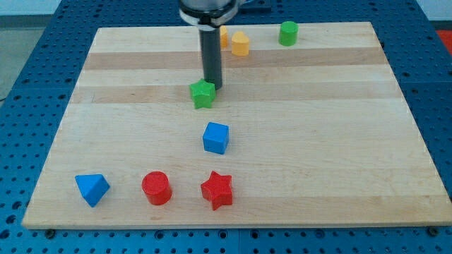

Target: Point your arm to the yellow hexagon

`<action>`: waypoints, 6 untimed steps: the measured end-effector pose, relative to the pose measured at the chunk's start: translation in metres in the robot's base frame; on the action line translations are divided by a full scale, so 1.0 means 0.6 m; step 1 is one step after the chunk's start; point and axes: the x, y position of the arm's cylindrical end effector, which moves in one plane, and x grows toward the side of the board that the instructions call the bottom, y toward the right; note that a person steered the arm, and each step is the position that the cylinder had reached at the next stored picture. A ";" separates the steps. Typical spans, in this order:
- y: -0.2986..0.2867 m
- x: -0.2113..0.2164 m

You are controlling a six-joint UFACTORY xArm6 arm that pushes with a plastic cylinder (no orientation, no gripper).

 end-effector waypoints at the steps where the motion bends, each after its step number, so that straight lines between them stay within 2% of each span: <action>1: -0.036 0.000; 2: -0.044 0.000; 3: 0.046 -0.047; 4: 0.265 -0.047; 5: 0.307 -0.114; 6: 0.282 -0.173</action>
